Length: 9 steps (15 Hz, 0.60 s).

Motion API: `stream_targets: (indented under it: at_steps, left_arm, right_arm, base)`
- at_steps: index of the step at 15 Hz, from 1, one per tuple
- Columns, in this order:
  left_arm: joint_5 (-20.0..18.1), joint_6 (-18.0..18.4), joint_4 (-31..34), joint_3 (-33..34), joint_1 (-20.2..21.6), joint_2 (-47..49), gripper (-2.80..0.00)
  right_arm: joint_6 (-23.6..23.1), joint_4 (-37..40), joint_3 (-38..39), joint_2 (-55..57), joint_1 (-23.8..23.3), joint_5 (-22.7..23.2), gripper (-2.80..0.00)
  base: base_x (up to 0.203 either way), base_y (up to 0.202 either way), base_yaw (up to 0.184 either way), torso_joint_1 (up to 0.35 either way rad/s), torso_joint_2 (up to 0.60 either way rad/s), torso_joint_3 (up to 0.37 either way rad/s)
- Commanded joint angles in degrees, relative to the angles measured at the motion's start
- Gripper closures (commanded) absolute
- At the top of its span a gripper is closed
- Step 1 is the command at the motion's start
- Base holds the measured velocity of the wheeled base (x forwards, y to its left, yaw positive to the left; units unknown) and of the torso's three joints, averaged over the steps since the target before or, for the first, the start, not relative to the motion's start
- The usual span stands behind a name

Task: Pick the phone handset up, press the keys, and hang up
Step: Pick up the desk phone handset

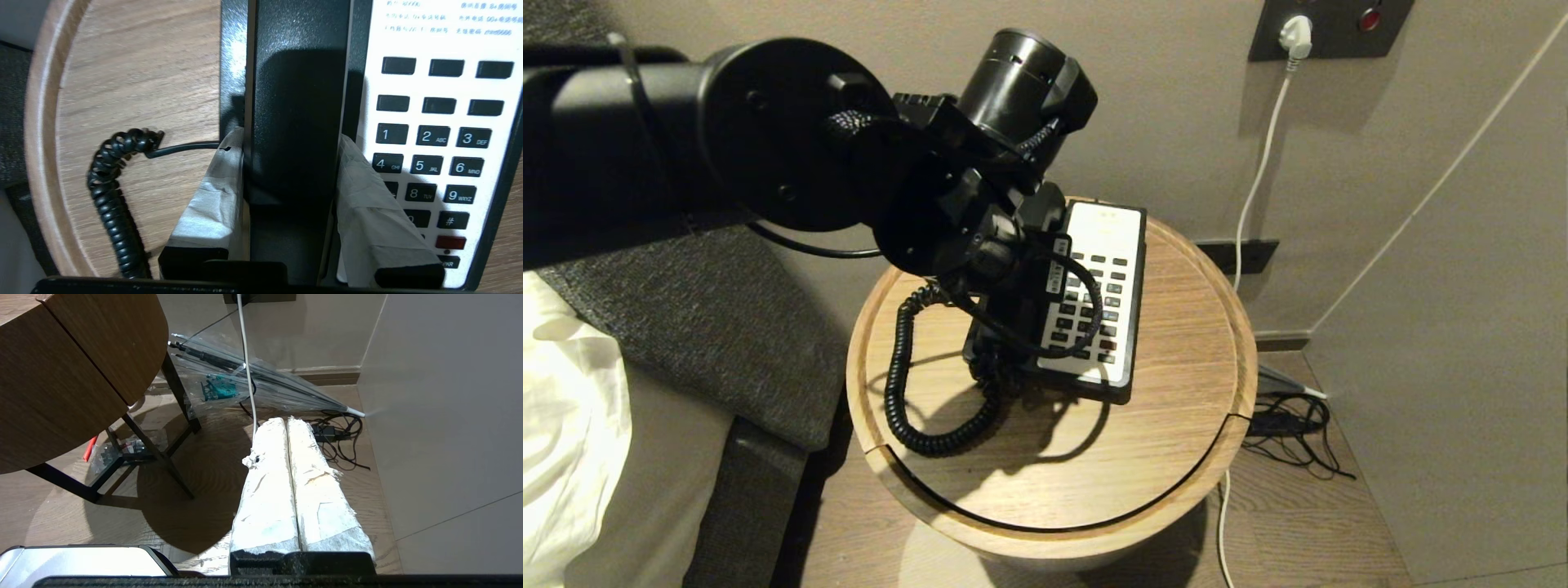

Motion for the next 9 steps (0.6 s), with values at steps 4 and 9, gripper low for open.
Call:
stream_targets:
  at_steps: [4, 9]
  left_arm:
    - [6.4, -0.1, 0.9, 0.9, -0.4, -2.2, 0.0]
    - [3.1, 1.4, -0.5, 0.1, -0.4, -5.9, 0.0]
  right_arm:
    - [0.0, 0.0, 0.0, 0.1, 0.0, 0.0, 0.0]
    - [0.0, 0.0, 0.0, 0.1, 0.0, 0.0, 0.0]
  base:
    - [0.0, 0.0, 0.0, 0.0, 0.0, 0.0]
    - [0.0, 0.0, 0.0, 0.0, 0.0, 0.0]
